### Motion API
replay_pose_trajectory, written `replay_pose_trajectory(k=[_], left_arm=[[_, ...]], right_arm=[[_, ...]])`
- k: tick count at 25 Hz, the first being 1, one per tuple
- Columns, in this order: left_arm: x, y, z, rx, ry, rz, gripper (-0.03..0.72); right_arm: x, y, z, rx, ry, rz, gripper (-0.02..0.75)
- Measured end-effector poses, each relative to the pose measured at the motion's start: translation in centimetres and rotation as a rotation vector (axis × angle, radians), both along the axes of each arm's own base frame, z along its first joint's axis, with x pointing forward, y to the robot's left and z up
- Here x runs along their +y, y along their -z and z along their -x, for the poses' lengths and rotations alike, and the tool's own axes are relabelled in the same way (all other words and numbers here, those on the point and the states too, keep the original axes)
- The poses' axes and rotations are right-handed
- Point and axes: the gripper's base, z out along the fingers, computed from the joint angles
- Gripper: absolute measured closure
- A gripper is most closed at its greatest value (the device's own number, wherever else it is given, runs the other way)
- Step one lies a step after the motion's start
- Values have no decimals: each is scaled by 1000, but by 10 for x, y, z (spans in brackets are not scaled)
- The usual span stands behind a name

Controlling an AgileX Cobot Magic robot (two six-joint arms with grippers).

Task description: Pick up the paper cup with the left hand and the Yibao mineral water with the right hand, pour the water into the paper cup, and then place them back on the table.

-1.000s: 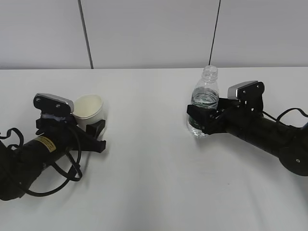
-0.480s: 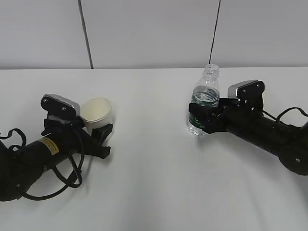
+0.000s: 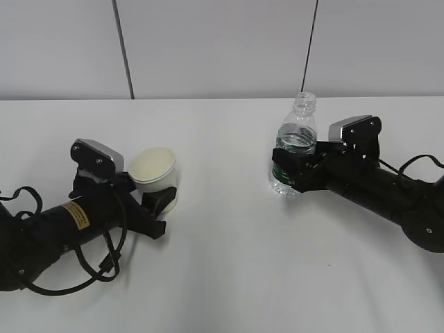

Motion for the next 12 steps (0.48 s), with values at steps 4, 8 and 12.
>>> replay_pose_trajectory(k=[4, 8, 12], left_arm=[[-4, 0, 3, 11, 44, 11, 276], [-13, -8, 6, -9, 80, 18, 276], [-19, -16, 9, -29, 105, 33, 276]], right_arm=[[0, 0, 0, 0, 0, 0, 248], [0, 0, 0, -1, -2, 2, 248], [0, 0, 0, -3, -6, 6, 252]])
